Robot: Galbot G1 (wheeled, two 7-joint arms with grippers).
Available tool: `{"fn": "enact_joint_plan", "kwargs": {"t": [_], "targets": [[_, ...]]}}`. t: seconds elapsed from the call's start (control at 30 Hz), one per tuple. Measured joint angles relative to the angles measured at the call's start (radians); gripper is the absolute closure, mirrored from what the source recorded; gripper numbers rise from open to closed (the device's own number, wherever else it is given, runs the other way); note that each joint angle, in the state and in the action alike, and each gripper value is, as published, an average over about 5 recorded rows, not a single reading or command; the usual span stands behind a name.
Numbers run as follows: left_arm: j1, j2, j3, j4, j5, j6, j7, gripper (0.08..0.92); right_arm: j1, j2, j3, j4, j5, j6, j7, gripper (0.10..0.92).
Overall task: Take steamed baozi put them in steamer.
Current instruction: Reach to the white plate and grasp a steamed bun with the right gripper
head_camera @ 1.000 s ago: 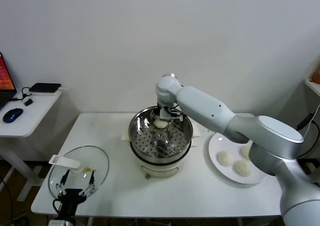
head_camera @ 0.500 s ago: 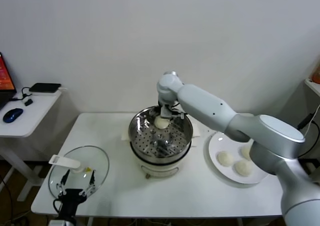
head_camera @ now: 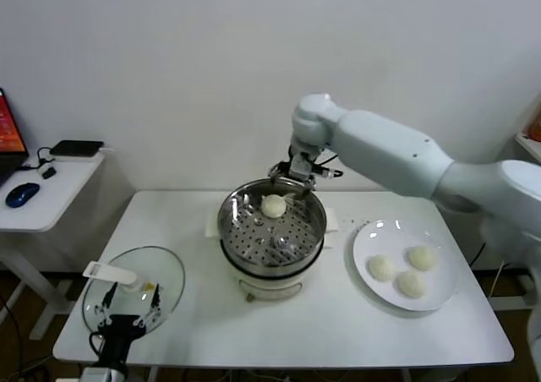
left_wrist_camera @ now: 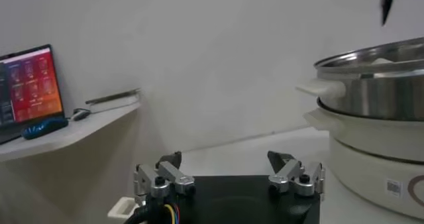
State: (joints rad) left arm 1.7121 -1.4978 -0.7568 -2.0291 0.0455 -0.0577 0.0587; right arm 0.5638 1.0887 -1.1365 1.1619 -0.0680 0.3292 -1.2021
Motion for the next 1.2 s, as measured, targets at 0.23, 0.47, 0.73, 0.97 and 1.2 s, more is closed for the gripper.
{"fn": "enact_joint_plan", "kwargs": {"t": [0.23,0.47,0.73,0.97,1.2], "targets": [[0.002,-0.001,0.009,-0.01,0.006,-0.001,-0.004,0.177,0.067,-0.158,-0.112,0.019,0.214,-0.16,-0.007,0.203],[0.006,-0.004,0.02,-0.024,0.014,-0.001,-0.006,0.177,0.049,-0.287,-0.142,0.003,0.303,-0.263,-0.014,0.203],[0.022,-0.008,0.018,-0.047,0.011,0.002,-0.006,0.177,-0.075,-0.367,-0.088,-0.039,0.298,-0.333,-0.012,0.203],[0.036,-0.008,0.013,-0.051,0.008,-0.001,-0.006,0.177,-0.201,-0.384,-0.018,-0.069,0.264,-0.368,0.01,0.203],[0.041,-0.009,0.011,-0.049,0.003,-0.003,-0.009,0.177,-0.293,-0.369,0.025,-0.105,0.242,-0.384,0.022,0.203]]}}
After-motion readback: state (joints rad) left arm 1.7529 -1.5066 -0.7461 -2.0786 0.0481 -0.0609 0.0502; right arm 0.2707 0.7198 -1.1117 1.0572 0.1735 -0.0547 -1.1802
